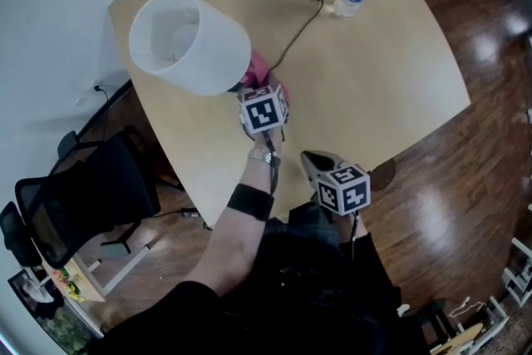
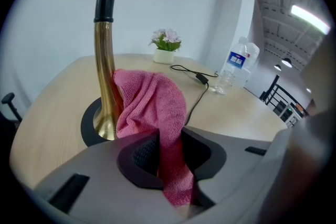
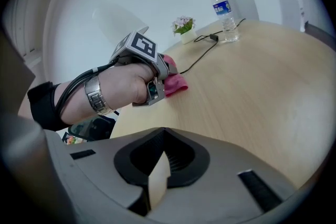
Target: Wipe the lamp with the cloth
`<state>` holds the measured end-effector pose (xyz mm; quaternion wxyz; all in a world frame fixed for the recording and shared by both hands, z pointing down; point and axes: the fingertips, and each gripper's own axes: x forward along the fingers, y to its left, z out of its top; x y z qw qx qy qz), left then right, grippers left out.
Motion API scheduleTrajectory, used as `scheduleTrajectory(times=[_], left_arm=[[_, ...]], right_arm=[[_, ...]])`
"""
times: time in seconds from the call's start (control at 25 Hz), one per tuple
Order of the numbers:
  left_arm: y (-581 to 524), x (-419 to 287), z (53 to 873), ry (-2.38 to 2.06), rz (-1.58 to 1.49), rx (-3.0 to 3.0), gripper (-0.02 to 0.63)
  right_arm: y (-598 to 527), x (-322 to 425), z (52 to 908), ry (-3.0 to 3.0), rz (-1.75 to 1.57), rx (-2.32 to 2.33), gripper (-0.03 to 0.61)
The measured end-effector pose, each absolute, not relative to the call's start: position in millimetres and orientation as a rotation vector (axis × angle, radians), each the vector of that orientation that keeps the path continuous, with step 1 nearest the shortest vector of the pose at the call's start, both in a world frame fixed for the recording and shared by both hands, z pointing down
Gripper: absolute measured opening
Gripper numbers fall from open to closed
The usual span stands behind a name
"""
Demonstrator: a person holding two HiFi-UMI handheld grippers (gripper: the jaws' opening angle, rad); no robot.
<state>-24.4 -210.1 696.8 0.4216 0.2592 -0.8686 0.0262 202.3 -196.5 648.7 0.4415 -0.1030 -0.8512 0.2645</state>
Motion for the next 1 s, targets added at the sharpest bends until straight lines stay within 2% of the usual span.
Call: scheduleTrajectory(times=[0.44, 1.0], left_arm=[[-216, -77, 681, -2.285, -0.119, 0.259, 0.092], [-212, -52, 682, -2.291, -0.037, 0.447, 0.092]], right_arm=[[-238, 225, 645, -2.081, 0.626, -0.27, 0.005], [-239, 206, 644, -2.093, 0.599, -0.326, 0.005]])
